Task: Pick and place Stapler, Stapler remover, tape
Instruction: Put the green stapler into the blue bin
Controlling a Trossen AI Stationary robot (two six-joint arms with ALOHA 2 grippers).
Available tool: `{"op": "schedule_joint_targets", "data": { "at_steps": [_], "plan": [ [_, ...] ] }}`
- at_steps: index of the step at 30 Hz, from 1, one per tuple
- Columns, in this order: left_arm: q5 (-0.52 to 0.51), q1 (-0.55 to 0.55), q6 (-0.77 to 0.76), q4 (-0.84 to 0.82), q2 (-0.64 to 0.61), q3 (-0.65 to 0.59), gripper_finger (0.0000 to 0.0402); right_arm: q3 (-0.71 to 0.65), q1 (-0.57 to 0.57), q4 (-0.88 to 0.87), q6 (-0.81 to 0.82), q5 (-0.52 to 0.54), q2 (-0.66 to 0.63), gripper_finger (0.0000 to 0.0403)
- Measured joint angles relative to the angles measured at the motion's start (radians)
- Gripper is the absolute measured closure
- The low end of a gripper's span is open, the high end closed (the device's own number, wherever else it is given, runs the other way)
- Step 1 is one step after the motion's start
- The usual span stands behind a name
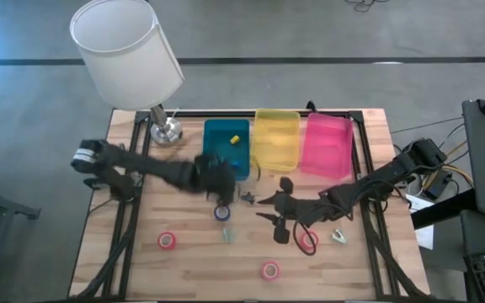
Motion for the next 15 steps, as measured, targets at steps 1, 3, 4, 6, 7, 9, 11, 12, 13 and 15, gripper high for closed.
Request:
{"op": "schedule_joint_targets", "data": {
  "at_steps": [1,3,4,6,7,9,11,12,13,15],
  "plan": [
    [0.005,0.049,0.039,0.022,0.000,0.000,0.0320,-0.011,0.000,0.002,0.006,0.000,0.000,0.0248],
    [0.030,0.144,0.104,0.068,0.015,0.000,0.0321,-0.034,-0.006,0.002,0.013,0.000,0.000,0.0248],
    [0.052,0.187,0.128,0.089,0.028,0.000,0.0321,-0.044,-0.014,0.010,0.013,0.000,0.000,0.0248],
    [0.100,0.256,0.156,0.124,0.060,0.000,0.0321,-0.058,-0.029,0.020,0.007,0.000,0.000,0.0248],
    [0.114,0.280,0.164,0.130,0.081,0.000,0.0321,-0.061,-0.038,0.020,0.000,0.000,0.000,0.0248],
    [0.124,0.313,0.180,0.138,0.125,-0.001,0.0321,-0.061,-0.054,0.018,-0.027,-0.003,0.000,0.0248],
    [0.127,0.335,0.183,0.138,0.163,-0.001,0.0321,-0.061,-0.069,0.019,-0.076,-0.006,-0.001,0.0248],
    [0.127,0.344,0.182,0.139,0.181,-0.001,0.0321,-0.061,-0.076,0.019,-0.097,-0.008,-0.001,0.0248],
    [0.127,0.351,0.182,0.141,0.202,-0.001,0.0321,-0.061,-0.083,0.019,-0.116,-0.008,-0.001,0.0248],
    [0.132,0.365,0.182,0.140,0.242,-0.001,0.0321,-0.061,-0.096,0.014,-0.136,-0.008,-0.001,0.0248]
  ]
}}
